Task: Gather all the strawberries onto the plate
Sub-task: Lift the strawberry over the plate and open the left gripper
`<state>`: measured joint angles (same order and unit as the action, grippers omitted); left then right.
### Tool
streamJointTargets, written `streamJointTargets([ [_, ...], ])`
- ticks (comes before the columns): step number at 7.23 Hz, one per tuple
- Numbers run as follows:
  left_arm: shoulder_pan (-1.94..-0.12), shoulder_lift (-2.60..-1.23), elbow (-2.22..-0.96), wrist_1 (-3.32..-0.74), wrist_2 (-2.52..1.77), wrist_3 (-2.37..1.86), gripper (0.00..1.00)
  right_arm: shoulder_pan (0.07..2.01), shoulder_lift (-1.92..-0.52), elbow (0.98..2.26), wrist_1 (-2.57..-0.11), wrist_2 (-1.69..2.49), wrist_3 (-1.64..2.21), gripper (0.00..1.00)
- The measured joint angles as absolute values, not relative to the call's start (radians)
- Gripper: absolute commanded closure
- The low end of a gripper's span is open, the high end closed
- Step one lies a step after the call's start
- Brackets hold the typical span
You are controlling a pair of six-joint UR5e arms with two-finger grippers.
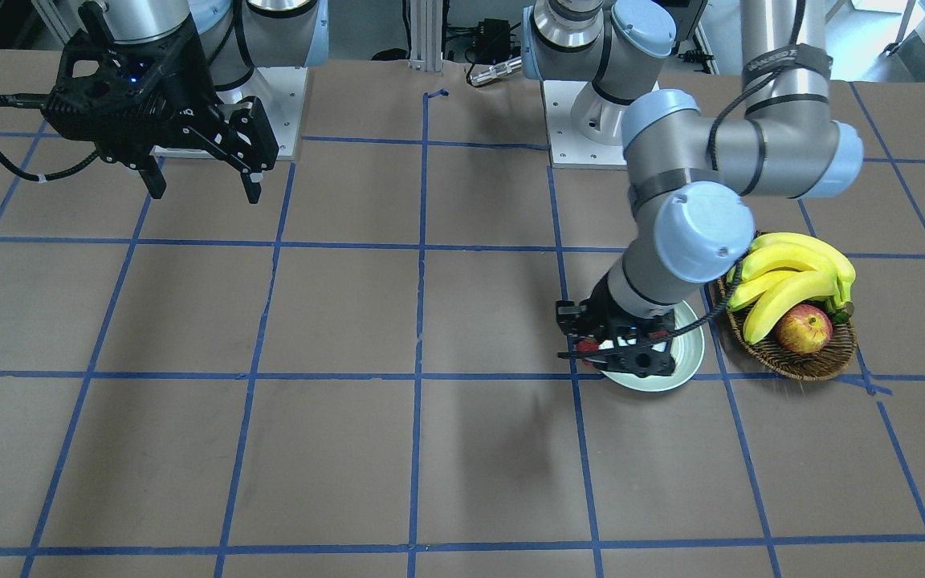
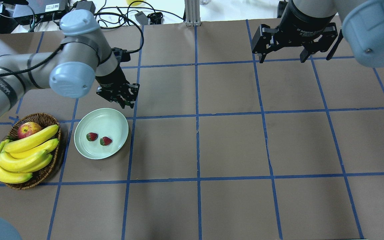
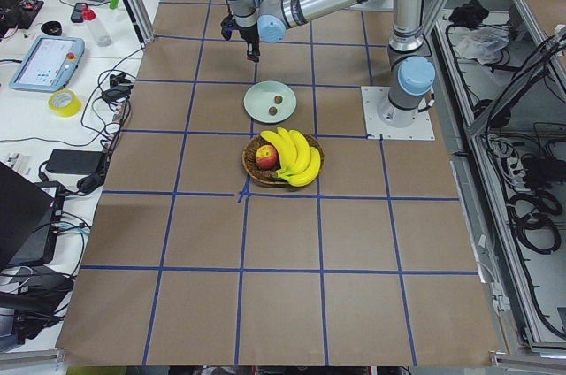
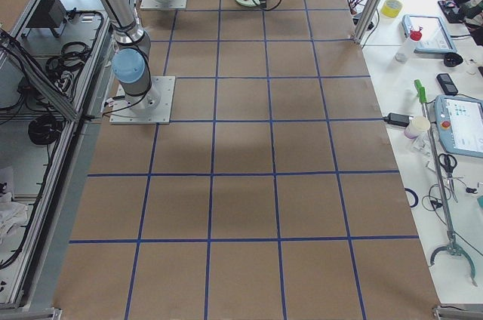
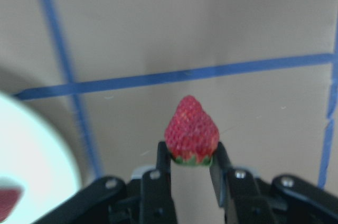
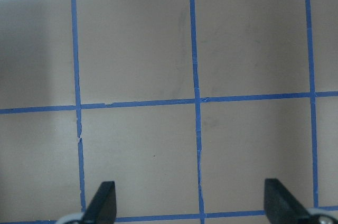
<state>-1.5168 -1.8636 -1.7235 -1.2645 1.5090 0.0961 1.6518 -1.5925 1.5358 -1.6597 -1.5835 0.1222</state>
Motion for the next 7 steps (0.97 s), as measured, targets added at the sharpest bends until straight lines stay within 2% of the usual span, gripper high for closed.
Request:
streamJointTargets([
  [2,-1.386,-1.858,-1.771,-1.287,1.514,0.271,1.0,1.652,-1.594,1.537,-1.659,-1.583,0.122,0.0],
  [3,-1.349,-1.86,-1.807,-1.285,1.511,0.312,0.02,1.652,-1.594,1.537,-1.66,-1.583,0.121,0.0],
  [5,-1.328,-1.862,-1.831,-1.281,1.503,0.326,0.0,1.652,-1.594,1.537,-1.66,-1.581,0.121,0.0],
  [7,-1.33,-1.848,-1.799,-1.298,1.507,0.316,0.0,1.653,-1.594,1.537,-1.66,-1.577,0.121,0.0],
])
